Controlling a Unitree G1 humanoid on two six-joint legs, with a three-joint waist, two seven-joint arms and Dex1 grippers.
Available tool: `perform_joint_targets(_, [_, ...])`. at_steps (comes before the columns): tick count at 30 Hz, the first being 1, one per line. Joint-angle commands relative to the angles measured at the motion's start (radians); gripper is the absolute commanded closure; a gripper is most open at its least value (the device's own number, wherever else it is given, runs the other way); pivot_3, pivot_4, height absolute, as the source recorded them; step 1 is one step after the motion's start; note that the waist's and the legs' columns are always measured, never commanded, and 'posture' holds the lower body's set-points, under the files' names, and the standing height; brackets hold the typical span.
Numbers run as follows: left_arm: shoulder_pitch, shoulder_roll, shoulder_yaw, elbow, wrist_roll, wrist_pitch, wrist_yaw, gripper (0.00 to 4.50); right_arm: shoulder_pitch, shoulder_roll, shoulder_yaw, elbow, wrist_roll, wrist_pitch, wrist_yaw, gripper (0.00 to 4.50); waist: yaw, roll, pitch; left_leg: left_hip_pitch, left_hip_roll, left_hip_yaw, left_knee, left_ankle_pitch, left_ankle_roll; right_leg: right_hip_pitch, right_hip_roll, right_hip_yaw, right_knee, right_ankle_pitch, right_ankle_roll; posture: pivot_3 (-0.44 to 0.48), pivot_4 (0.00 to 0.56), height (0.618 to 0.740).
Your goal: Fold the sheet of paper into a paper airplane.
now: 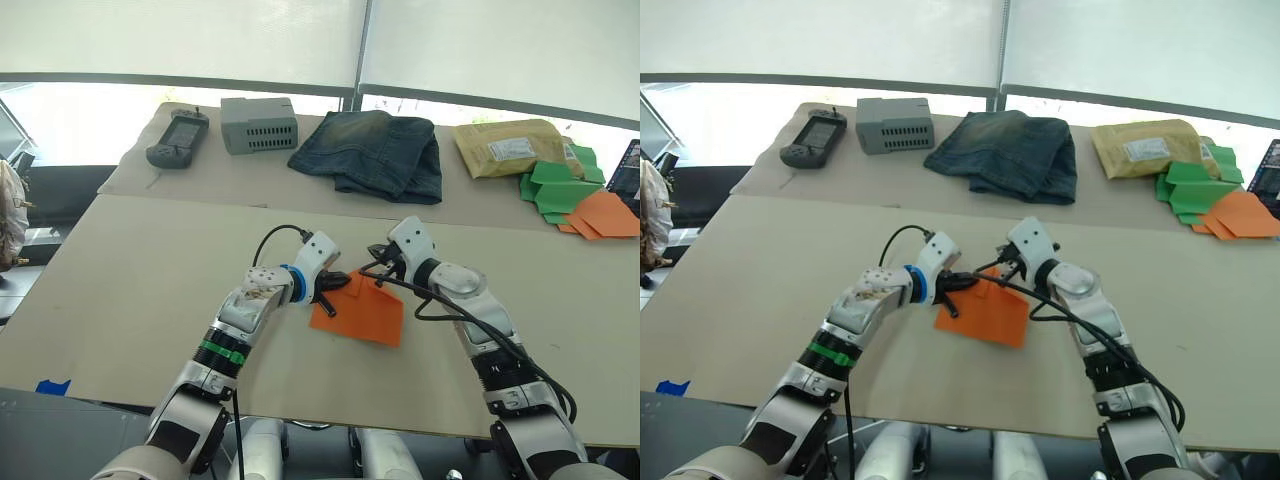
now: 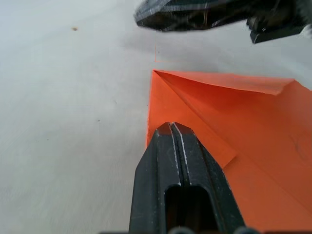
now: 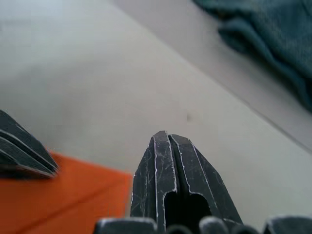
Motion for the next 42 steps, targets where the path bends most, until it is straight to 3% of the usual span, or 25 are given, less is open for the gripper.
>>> perform_joint_targets(1, [0.005, -0.001, -0.003, -0.015, 0.0, 0.003, -0.002, 4.47, 0.032, -0.019, 0.017, -0.072, 0.006, -0.011, 0.043, 4.5, 0.002, 0.0, 0.0, 0.0, 0.0, 0.0, 0.0, 0.0, 0.0, 0.0, 0.0, 0.0, 0.0, 0.0, 0.0, 0.0, 0.15, 0.728])
perform_joint_targets(14, [0.01, 0.03, 0.007, -0.039, 0.017, 0.013, 0.015, 4.47, 0.091, 0.012, 0.078, -0.01, -0.023, 0.001, 0.05, 4.5, 0.001, 0.0, 0.0, 0.0, 0.0, 0.0, 0.0, 0.0, 0.0, 0.0, 0.0, 0.0, 0.0, 0.0, 0.0, 0.0, 0.15, 0.728])
perform_joint_targets(25, [0.132, 0.243, 0.012, -0.39, -0.04, 0.3, -0.03, 4.47, 0.066, 0.005, 0.092, 0.061, -0.04, -0.017, 0.07, 4.5, -0.021, 0.001, -0.001, 0.005, 0.001, -0.002, -0.003, 0.0, 0.0, 0.003, 0.0, 0.0, 0.001, -0.002, -0.001, 0.0, 0.15, 0.728])
perform_joint_targets(33, [0.007, 0.062, 0.179, -0.3, -0.138, 0.143, 0.052, 4.47, 0.076, 0.001, 0.089, 0.027, -0.034, -0.005, 0.075, 4.5, -0.014, 0.001, -0.001, 0.005, 0.001, -0.002, -0.003, 0.0, 0.0, 0.003, -0.001, 0.001, 0.001, -0.003, 0.001, 0.0, 0.15, 0.728])
perform_joint_targets(42, [-0.009, 0.024, 0.016, -0.043, -0.046, -0.099, -0.048, 4.47, 0.132, -0.028, 0.044, -0.046, -0.018, 0.018, 0.053, 4.5, 0.008, 0.001, -0.001, 0.005, -0.001, 0.002, -0.003, 0.0, 0.0, 0.002, -0.001, 0.002, 0.0, -0.002, 0.001, 0.0, 0.15, 0.728])
